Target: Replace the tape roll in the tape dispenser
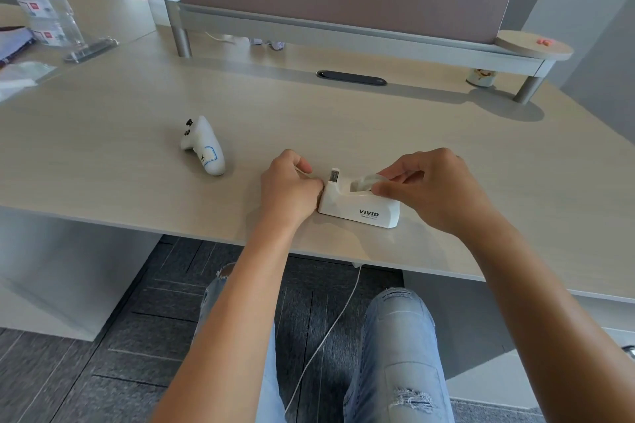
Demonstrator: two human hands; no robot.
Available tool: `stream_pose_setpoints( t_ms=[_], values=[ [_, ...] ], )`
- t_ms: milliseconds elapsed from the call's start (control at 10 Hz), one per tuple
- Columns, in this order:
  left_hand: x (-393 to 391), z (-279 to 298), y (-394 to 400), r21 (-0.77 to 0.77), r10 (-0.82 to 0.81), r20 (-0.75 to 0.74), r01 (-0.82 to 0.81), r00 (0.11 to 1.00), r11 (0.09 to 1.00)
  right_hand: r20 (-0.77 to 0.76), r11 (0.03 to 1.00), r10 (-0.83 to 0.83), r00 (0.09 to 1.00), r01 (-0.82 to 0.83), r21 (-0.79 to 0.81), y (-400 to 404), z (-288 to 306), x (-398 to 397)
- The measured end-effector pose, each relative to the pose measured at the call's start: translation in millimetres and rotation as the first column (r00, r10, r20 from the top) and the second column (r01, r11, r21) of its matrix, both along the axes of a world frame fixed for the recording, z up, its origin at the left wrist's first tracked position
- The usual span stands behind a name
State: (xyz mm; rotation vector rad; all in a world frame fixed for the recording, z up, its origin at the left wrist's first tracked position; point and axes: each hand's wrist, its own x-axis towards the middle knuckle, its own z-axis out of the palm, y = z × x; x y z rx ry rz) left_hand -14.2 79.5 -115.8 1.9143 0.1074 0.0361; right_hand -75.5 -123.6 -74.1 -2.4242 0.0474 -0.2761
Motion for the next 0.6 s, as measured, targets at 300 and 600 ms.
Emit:
stream_pose_setpoints(
  t_ms=[300,600],
  values=[
    [4.5,-5.1,2.5,0.056,-0.027,0.050,0.024,0.998,0.998,-0.003,1.000,-0.022,1.000,0.022,-0.019,3.3,0.8,-2.0],
    [-14.5,-5.4,3.5,0.127,0.077,0.194,-0.103,0.978,0.987,0.036,0.993,-0.089,0.995,0.091,-0.071,9.7,0.1,-10.9]
  ],
)
